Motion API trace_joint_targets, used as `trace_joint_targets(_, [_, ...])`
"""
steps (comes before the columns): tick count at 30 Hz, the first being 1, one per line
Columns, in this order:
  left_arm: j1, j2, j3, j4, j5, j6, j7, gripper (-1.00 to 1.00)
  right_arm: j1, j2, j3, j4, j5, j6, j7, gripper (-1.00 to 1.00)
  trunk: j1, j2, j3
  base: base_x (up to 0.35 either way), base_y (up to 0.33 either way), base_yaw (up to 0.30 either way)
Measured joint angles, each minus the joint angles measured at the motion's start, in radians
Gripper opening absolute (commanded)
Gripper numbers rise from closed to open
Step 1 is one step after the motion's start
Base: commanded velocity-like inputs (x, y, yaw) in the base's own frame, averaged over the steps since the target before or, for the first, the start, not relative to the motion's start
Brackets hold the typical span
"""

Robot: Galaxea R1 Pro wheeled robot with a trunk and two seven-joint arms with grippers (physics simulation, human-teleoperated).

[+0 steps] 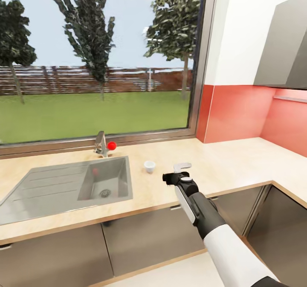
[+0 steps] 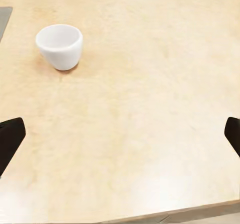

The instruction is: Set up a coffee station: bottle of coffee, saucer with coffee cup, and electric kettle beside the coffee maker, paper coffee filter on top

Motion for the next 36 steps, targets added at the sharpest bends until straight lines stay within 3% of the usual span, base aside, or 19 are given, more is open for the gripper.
trace_joint_targets(15, [0.002, -0.005, -0.002, 0.03, -0.001, 0.002, 0.001, 1.0, 0.002, 0.003, -0.005, 0.0, 0.001, 0.007, -0.003, 1.0, 0.0, 0.001, -0.015, 0.334, 0.0, 0.166])
trace_joint_targets(19, [0.002, -0.004, -0.002, 0.036, -0.001, 0.003, 0.001, 1.0, 0.0, 0.005, -0.007, -0.014, 0.002, 0.079, -0.006, 1.0, 0.0, 0.001, -0.02, 0.234, 0.0, 0.17])
trace_joint_targets(23, [0.002, -0.002, -0.002, 0.042, -0.001, 0.003, 0.001, 1.0, -0.004, 0.005, -0.007, -0.068, 0.004, 0.135, -0.008, 1.0, 0.0, 0.001, -0.025, 0.049, 0.0, 0.168])
trace_joint_targets(36, [0.022, -0.006, -0.005, 0.055, -0.001, 0.005, -0.003, 1.0, -0.004, -0.001, -0.007, -0.069, 0.005, 0.137, -0.008, 1.0, 0.0, 0.0, -0.037, 0.012, -0.002, 0.094])
